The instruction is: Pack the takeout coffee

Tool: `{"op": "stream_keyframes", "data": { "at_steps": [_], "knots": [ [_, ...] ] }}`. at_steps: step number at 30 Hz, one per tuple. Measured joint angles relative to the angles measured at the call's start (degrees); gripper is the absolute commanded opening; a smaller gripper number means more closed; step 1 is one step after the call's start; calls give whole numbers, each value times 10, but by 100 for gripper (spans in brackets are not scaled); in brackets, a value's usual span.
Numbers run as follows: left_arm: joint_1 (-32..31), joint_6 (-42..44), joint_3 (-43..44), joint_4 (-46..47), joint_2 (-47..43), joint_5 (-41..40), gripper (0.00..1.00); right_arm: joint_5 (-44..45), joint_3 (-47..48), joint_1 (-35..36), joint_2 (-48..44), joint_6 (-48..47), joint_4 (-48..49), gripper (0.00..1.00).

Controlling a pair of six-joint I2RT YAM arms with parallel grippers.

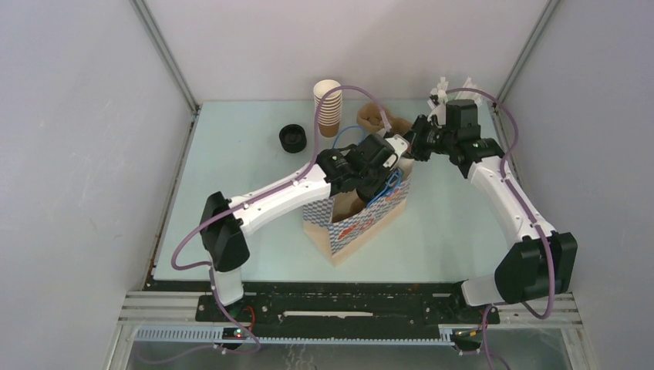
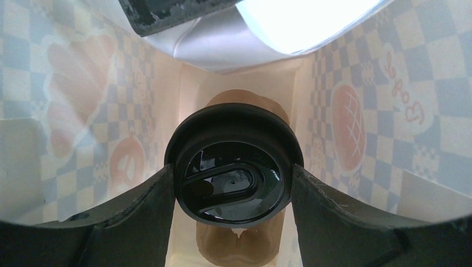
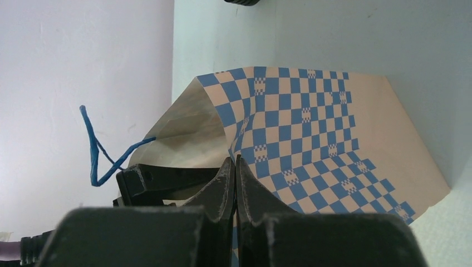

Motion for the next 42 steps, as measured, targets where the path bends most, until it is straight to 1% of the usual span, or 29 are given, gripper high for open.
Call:
{"op": "stream_keyframes", "data": {
  "at_steps": [5, 10, 12, 13, 14, 17, 19, 21, 23, 26, 29, 34, 38, 42],
  "knots": [
    [7, 1, -24, 30, -7, 21, 34, -10, 39, 0, 25, -54, -43, 7],
    [10, 13, -21, 20, -7, 34, 34, -11, 48, 0, 29, -80, -63, 7],
    [10, 16, -19, 12, -7, 32, 34, -10, 50, 0, 30, -87, -66, 9],
    [10, 18, -17, 5, -7, 30, 34, -11, 51, 0, 31, -89, -66, 12],
    [10, 22, -17, -9, -7, 28, 34, -14, 54, 0, 33, -89, -66, 17],
    [8, 28, -17, -59, -4, 24, 34, -15, 72, 2, 40, -92, -77, 46],
    [8, 29, -17, -81, -2, 23, 34, -1, 109, 5, 53, -101, -114, 64],
    [8, 29, -17, -95, -2, 23, 34, 27, 162, 10, 69, -114, -163, 73],
    [8, 29, -17, -103, -2, 25, 34, 61, 205, 14, 76, -131, -214, 76],
    [11, 29, -17, -105, -3, 31, 34, 105, 248, 29, 76, -167, -286, 77],
    [13, 29, -17, -106, -3, 36, 34, 148, 262, 52, 76, -213, -332, 76],
    [12, 30, -35, -94, -9, 45, 33, 192, 289, 66, 87, -270, -369, 70],
    [19, 29, -61, -69, -22, 45, 33, 211, 291, 68, 94, -308, -376, 59],
    [25, 28, -89, -46, -40, 45, 33, 217, 291, 70, 106, -334, -374, 58]
  ]
}}
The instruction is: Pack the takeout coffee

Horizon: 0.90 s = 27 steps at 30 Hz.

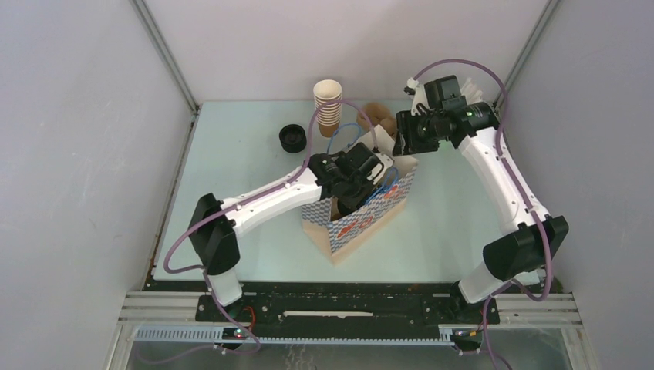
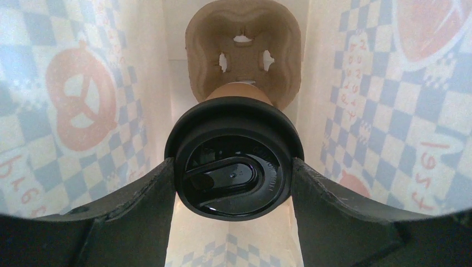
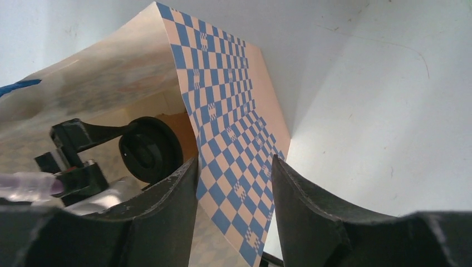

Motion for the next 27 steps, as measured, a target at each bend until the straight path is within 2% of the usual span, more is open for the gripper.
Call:
{"op": "stream_keyframes", "data": {
  "at_steps": [3, 5, 8, 15, 21, 27],
  "knots": [
    [6, 0, -15, 9, -13, 0, 33, 2, 0, 9, 10, -16, 7, 56],
    [10, 0, -16, 11, -15, 0, 33, 0, 0, 19, 18, -23, 17, 50],
    [14, 0, -16, 15, -15, 0, 33, -3, 0, 32, 33, -33, 35, 33],
    [15, 0, -15, 13, -15, 0, 33, -54, -19, 29, 39, -40, 101, 0],
    [15, 0, -1, -11, -17, -9, 33, -117, -86, 9, -9, -31, 180, 0],
    [15, 0, 54, -44, -29, -31, 33, -180, -193, -1, -85, 15, 340, 0]
  ]
}}
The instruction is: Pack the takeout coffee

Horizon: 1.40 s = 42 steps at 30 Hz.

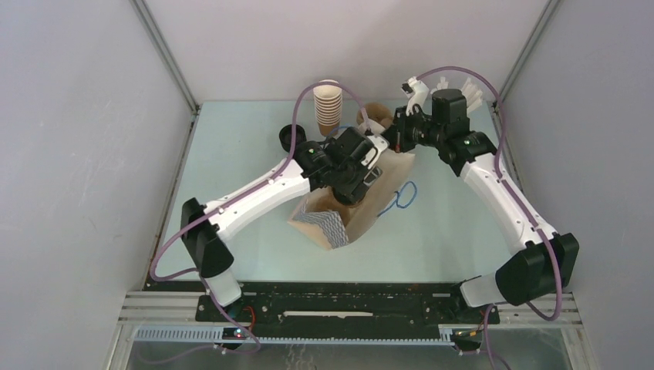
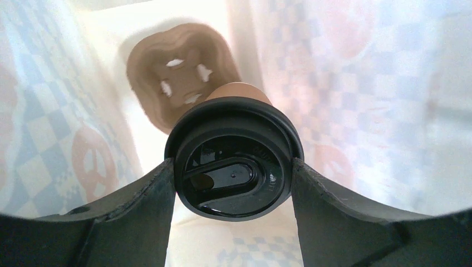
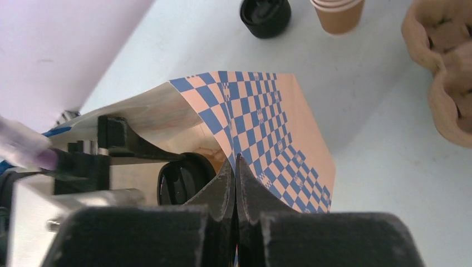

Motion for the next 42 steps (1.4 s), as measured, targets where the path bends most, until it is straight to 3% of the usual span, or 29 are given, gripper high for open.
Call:
{"op": "stream_keyframes", "data": {
  "at_steps": [6, 10, 23, 42],
  "knots": [
    [0, 0, 36, -15, -11, -30, 32, -17, -87, 7, -18, 68, 178, 0],
    [0, 0, 36, -25, -9, -48, 32, -11, -102, 19, -17, 83, 218, 0],
    [1, -5, 14, -12, 0, -182, 33, 14, -102, 39, -44, 83, 205, 0],
    [1, 2, -23, 74, 7, -211, 33, 19, -104, 37, -54, 97, 188, 0]
  ]
}}
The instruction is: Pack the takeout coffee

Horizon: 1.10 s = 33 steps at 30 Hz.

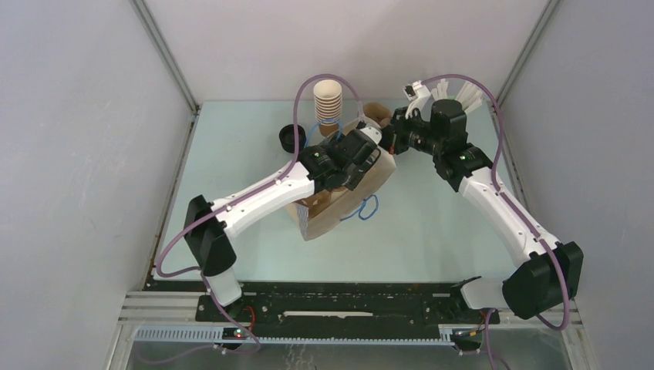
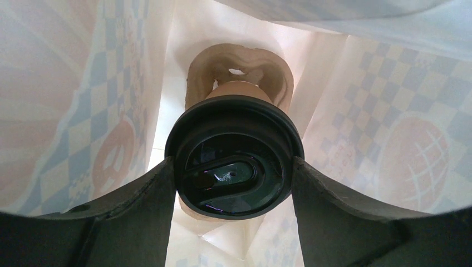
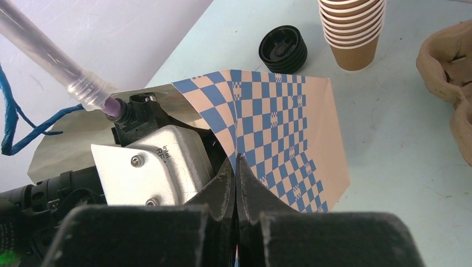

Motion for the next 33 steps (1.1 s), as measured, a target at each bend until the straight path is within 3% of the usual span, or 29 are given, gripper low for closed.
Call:
{"op": "stream_keyframes", "data": {
  "at_steps": [14, 33],
  "knots": [
    [0, 14, -57, 85, 3, -16, 34, 9, -10, -5, 10, 20, -12, 0],
    [3, 5, -73, 107, 16, -3, 34, 0, -13, -11, 29, 23, -8, 0]
  ]
}}
